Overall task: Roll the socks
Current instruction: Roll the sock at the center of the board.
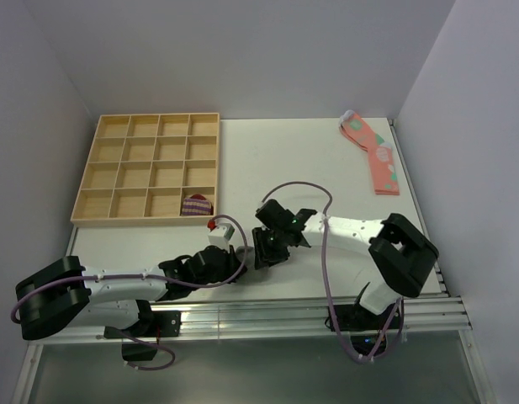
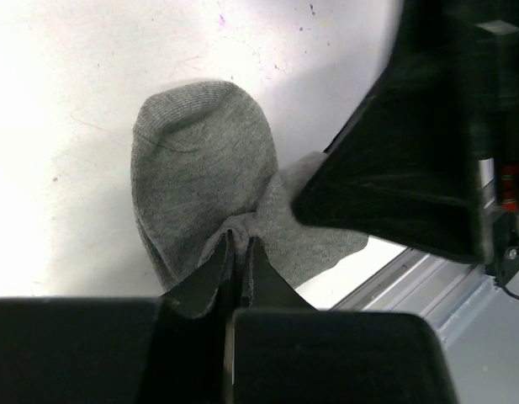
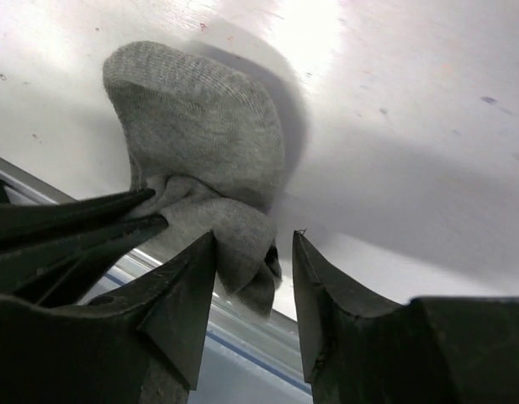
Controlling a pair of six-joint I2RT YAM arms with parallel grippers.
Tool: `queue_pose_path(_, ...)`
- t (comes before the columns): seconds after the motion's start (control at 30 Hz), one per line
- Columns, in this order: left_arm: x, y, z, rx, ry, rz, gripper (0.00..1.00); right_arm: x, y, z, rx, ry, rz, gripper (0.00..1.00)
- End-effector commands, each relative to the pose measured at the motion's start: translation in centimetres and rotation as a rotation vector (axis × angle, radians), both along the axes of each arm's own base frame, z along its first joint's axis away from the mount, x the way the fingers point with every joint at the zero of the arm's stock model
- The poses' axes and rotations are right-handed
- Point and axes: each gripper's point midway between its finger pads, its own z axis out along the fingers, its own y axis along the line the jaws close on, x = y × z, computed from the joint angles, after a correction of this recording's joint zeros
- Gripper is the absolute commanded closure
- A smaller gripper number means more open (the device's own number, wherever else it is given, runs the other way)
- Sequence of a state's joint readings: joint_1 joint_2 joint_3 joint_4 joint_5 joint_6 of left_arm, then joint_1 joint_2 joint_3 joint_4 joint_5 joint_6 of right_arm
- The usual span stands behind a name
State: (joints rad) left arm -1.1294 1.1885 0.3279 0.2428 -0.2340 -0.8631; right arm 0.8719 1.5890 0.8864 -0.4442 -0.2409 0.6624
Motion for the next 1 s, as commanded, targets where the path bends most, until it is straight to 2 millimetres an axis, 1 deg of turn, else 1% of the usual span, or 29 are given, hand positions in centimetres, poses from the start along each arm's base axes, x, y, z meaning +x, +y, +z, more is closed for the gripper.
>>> queue_pose_path(0.0, -2.1, 1.8, -2.9, 0.110, 0.112, -0.026, 1.00, 2.5, -0.6, 2.0, 0.030, -0.185, -0.070, 0.52)
queue_pose_path(0.07, -2.3, 1.8, -2.9, 0.105, 0.130, -0.019, 1.00, 3.1, -0.7, 2.9, 0.060, -0.237, -0.101, 0.51)
queue_pose_path(0.1, -2.3, 2.1, -3.1, 0.109, 0.141, -0.013, 1.00, 3.9, -0.5, 4.3, 0.096, -0.296, -0.121, 0.50)
queue_pose_path(0.13, -2.4, 2.1, -3.2, 0.106, 0.157, -0.018, 1.00, 3.8, -1.0, 4.1, 0.100, -0.307, -0.134, 0.50)
queue_pose_path(0.23, -2.5, 2.2, -3.3, 0.105, 0.192, -0.015, 0.99, 4.2, -0.9, 5.8, 0.190, -0.391, -0.147, 0.50)
queue_pose_path(0.27, -2.5, 2.3, -3.5, 0.109, 0.206, -0.013, 1.00, 4.1, -0.7, 6.2, 0.216, -0.412, -0.142, 0.50)
queue_pose_path(0.3, -2.2, 2.4, -3.4, 0.106, 0.217, -0.002, 1.00, 4.1, -0.6, 7.0, 0.265, -0.456, -0.140, 0.50)
queue_pose_path(0.33, -2.4, 2.5, -3.6, 0.106, 0.240, -0.008, 1.00, 3.9, -0.6, 7.3, 0.286, -0.473, -0.138, 0.49)
queue_pose_path(0.4, -2.0, 2.7, -3.5, 0.093, 0.256, 0.006, 1.00, 3.3, -0.4, 7.8, 0.342, -0.518, -0.113, 0.49)
queue_pose_path(0.43, -2.1, 2.7, -3.5, 0.089, 0.275, 0.000, 1.00, 3.4, -0.4, 8.2, 0.362, -0.551, -0.117, 0.49)
queue_pose_path(0.5, -1.5, 2.9, -3.4, 0.086, 0.277, 0.018, 1.00, 2.9, 0.0, 8.7, 0.403, -0.601, -0.090, 0.49)
queue_pose_path(0.57, -1.7, 2.9, -3.5, 0.089, 0.305, 0.003, 1.00, 2.7, 0.1, 8.9, 0.418, -0.638, -0.081, 0.48)
queue_pose_path(0.63, -1.5, 2.9, -3.4, 0.089, 0.320, 0.006, 1.00, 2.0, 0.7, 9.0, 0.434, -0.673, -0.046, 0.48)
queue_pose_path(0.67, -1.8, 2.9, -3.7, 0.094, 0.343, -0.007, 1.00, 2.1, 0.7, 9.1, 0.425, -0.698, -0.052, 0.46)
queue_pose_path(0.7, -1.4, 3.1, -3.7, 0.091, 0.353, 0.003, 1.00, 2.0, 0.9, 9.0, 0.428, -0.714, -0.041, 0.45)
queue_pose_path(0.73, -1.4, 3.1, -3.8, 0.089, 0.362, 0.001, 1.00, 1.5, 1.2, 9.0, 0.434, -0.719, -0.022, 0.45)
queue_pose_path(0.77, -1.5, 3.2, -4.0, 0.094, 0.375, 0.001, 1.00, 1.5, 1.2, 8.9, 0.434, -0.725, -0.019, 0.44)
queue_pose_path(0.87, -1.3, 3.1, -3.9, 0.080, 0.401, -0.009, 1.00, 1.3, 1.6, 8.9, 0.459, -0.742, 0.005, 0.41)
queue_pose_path(0.97, -1.4, 3.5, -4.0, 0.090, 0.433, -0.014, 1.00, 1.2, 1.6, 8.5, 0.444, -0.751, 0.027, 0.41)
